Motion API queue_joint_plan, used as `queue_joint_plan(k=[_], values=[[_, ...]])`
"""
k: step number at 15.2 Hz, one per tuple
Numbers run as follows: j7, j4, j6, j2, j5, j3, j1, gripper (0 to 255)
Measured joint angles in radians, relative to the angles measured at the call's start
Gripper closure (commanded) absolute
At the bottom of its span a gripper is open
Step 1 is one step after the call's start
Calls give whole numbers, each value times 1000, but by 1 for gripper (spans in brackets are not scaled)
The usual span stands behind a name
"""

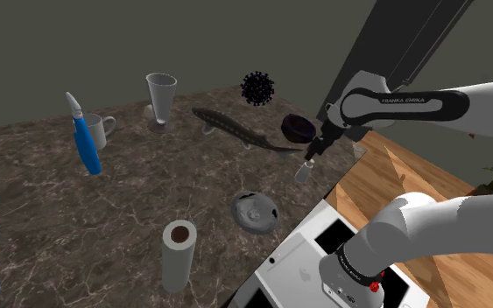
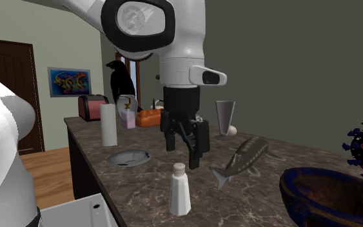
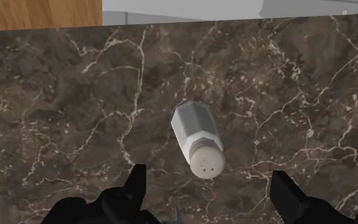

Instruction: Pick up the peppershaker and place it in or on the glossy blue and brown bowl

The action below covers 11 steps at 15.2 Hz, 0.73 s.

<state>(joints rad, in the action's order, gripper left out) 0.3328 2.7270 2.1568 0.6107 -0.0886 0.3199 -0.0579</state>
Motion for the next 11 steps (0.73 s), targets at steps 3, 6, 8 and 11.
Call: queue_joint_plan(k=[3,6,8,11], values=[[8,26,49,-23,-1,10,1,0],[11,48,102,-54,2,17,7,0],[12,51,113,-61,3,18,9,0],[12,53,117,-62,3,18,9,0]])
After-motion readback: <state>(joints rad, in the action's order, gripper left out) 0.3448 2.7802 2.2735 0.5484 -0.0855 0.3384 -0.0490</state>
